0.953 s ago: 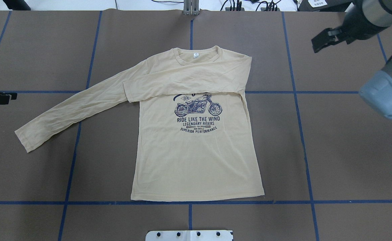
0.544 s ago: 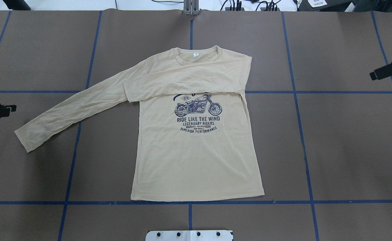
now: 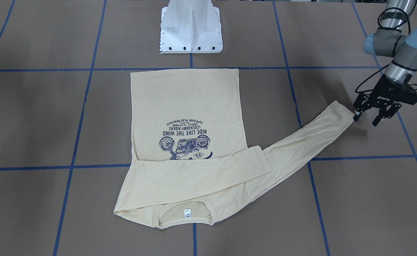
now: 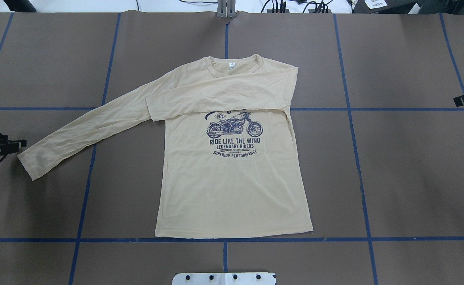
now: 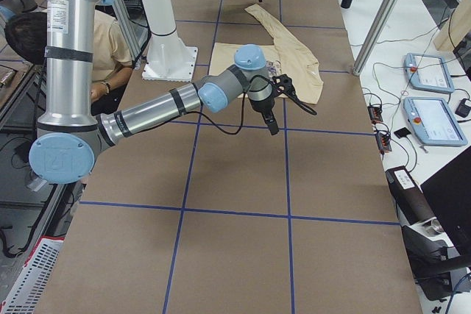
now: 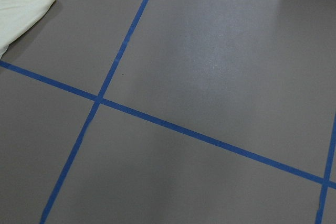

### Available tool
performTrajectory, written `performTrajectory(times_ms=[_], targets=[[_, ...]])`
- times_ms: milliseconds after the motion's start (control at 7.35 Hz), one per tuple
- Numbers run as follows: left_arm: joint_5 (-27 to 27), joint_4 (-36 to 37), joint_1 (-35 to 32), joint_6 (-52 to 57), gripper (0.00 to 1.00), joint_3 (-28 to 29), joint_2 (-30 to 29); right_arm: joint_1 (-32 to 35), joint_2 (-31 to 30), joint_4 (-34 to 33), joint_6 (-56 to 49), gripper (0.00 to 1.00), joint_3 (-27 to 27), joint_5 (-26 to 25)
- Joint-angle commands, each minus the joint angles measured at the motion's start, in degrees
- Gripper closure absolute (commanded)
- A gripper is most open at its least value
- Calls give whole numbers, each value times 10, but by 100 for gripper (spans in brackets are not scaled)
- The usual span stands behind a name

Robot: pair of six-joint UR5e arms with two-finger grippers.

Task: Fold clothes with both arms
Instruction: 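Move the left gripper to the cuff of the other sleeve and grasp it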

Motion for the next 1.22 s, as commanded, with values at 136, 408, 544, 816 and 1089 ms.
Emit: performTrajectory(times_ms=[136,408,544,816,1089], targets=[[1,-9,15,-11,41,2,1,0,4,1,1,1,-4,0],[1,-9,20,-11,41,0,6,0,5,2,1,1,-6,0],[0,-10,22,-10,41,-3,14,0,5,1,3,1,-6,0],[1,-10,34,-11,41,-7,19,0,5,2,4,1,-7,-1],[2,-11,44,-11,45,-8,18,0,5,1,4,1,-7,-2]])
